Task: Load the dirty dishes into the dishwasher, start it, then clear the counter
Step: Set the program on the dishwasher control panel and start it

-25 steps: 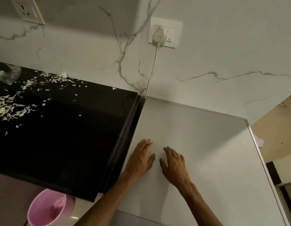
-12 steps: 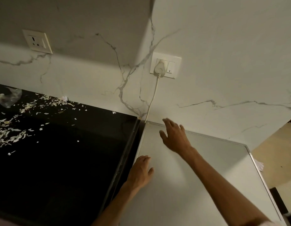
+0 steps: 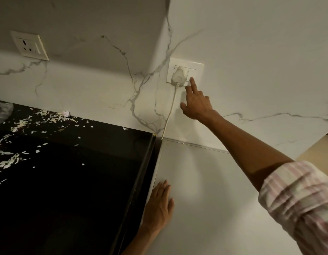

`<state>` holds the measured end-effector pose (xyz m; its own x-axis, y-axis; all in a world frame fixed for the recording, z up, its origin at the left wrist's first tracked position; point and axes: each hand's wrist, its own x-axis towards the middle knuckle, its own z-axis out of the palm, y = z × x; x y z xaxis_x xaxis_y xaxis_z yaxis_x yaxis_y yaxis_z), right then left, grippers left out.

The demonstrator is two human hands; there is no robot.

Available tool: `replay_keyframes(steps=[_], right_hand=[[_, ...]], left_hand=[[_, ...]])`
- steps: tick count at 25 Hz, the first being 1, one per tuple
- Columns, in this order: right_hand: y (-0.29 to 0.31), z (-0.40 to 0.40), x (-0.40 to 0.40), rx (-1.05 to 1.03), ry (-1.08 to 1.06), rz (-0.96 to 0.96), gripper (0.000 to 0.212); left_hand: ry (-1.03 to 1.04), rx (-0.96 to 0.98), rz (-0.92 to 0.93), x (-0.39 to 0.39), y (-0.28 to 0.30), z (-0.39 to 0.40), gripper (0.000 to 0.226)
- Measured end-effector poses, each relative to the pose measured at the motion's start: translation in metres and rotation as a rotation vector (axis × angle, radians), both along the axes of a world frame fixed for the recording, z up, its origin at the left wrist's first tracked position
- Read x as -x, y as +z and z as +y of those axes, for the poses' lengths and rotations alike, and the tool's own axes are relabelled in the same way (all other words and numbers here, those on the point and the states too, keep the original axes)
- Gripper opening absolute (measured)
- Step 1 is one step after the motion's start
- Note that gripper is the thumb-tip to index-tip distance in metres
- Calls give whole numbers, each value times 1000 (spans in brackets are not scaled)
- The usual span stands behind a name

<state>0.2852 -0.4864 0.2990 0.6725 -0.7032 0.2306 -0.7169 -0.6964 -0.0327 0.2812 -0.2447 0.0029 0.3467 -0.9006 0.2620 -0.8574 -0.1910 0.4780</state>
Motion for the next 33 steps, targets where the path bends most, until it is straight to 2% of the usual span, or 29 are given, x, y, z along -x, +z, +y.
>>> replay_keyframes(steps=[18,25,29,33], right_hand=[[-17,-16,-17,-92,-64,26,63],[-29,-11,-16,-34,-34,-32,51],[-43,3,0,-75,-27,-37,59],[-91,41,34,-177,-49,29,66]], left_hand=[[70,16,-92,7,-4,1,49],[80,13,-84,8,-2,1,50],[65,9,-86,6,-2,1,49],[60,-11,-80,6,-2,2,49]])
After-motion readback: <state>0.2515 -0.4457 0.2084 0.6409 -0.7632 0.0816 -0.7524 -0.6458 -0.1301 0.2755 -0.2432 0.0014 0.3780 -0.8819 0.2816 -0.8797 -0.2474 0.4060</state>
